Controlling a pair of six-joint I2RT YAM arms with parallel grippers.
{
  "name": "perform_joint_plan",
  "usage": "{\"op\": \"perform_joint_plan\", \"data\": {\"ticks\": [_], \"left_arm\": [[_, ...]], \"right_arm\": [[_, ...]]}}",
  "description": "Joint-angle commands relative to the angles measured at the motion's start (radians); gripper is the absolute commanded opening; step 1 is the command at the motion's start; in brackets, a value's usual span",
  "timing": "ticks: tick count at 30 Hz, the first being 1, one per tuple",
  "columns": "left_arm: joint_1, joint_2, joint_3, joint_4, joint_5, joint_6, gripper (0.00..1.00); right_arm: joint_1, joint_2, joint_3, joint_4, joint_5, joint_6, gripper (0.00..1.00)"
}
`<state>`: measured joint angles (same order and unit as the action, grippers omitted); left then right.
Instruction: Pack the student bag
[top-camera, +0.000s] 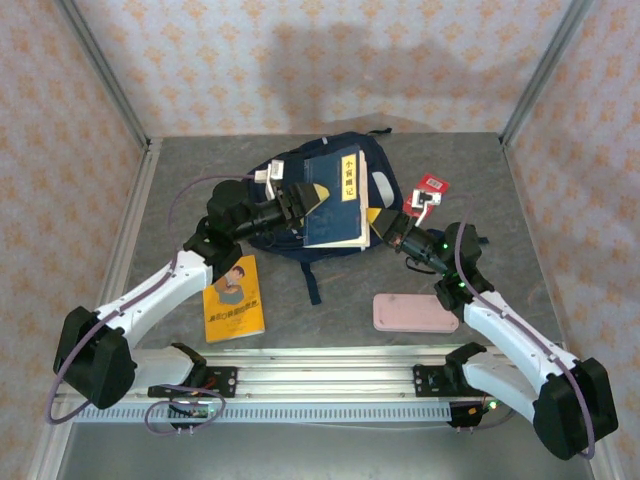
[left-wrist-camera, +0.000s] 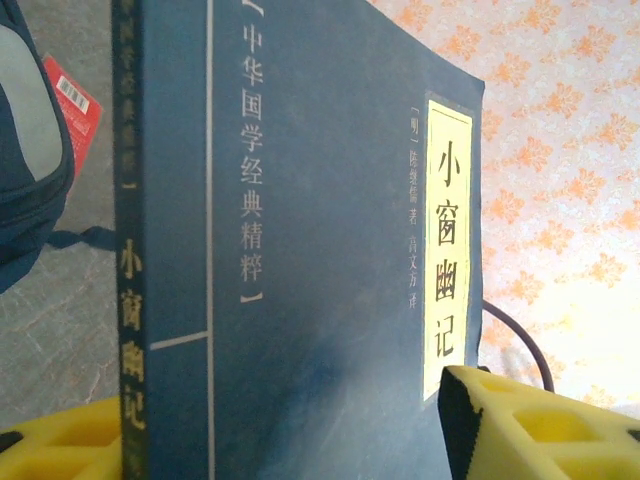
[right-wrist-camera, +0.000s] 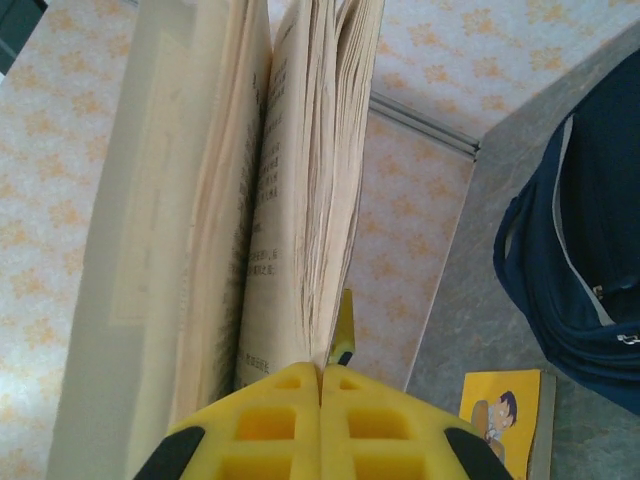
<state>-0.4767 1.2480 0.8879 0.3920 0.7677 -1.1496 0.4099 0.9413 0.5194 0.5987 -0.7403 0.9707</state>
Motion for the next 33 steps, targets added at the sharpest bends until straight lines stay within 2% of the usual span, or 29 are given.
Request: {"op": "perform_joint_plan", "data": {"ticks": [1, 3, 7, 9, 12, 15, 16, 18, 20, 25, 28, 33], "left_arm": [[0.010, -0.032, -0.017, 0.032, -0.002, 0.019, 0.54], [0.009, -0.028, -0.024, 0.047, -0.002, 0.014, 0.43], [0.004, -0.017, -0.029, 0.059, -0.005, 0.028, 0.10], [0.003, -0.016, -0.030, 0.058, -0.009, 0.039, 0.00], [0.004, -0.037, -0.036, 0.050, -0.026, 0.060, 0.00], [0.003, -0.073, -0.023, -0.006, -0.050, 0.111, 0.00], [0.003, -0.086, -0.018, -0.030, -0.059, 0.130, 0.00], [0.003, -0.107, -0.005, -0.060, -0.069, 0.155, 0.00], [0.004, -0.122, 0.005, -0.075, -0.071, 0.171, 0.00], [0.003, -0.109, 0.027, -0.067, -0.018, 0.184, 0.00], [0.001, -0.104, 0.025, -0.025, 0.015, 0.177, 0.00], [-0.008, -0.107, 0.033, 0.016, 0.061, 0.162, 0.00]], "right_arm": [[0.004, -0.010, 0.025, 0.013, 0.017, -0.028, 0.00], [0.004, -0.003, 0.029, 0.026, 0.006, -0.020, 0.00], [0.006, 0.001, 0.043, 0.025, -0.008, -0.021, 0.00], [0.006, 0.001, 0.054, 0.012, -0.017, -0.025, 0.00], [0.006, -0.008, 0.083, -0.057, -0.031, -0.062, 0.03], [0.005, -0.042, 0.118, -0.190, -0.002, -0.134, 0.39], [0.005, -0.057, 0.137, -0.261, 0.017, -0.180, 0.46], [0.006, -0.095, 0.186, -0.429, 0.102, -0.289, 0.52], [0.004, -0.121, 0.200, -0.472, 0.136, -0.337, 0.64], [0.004, -0.055, 0.259, -0.415, -0.029, -0.316, 0.95], [0.004, -0.018, 0.274, -0.361, -0.064, -0.280, 1.00], [0.004, 0.057, 0.319, -0.328, -0.116, -0.252, 0.99]]}}
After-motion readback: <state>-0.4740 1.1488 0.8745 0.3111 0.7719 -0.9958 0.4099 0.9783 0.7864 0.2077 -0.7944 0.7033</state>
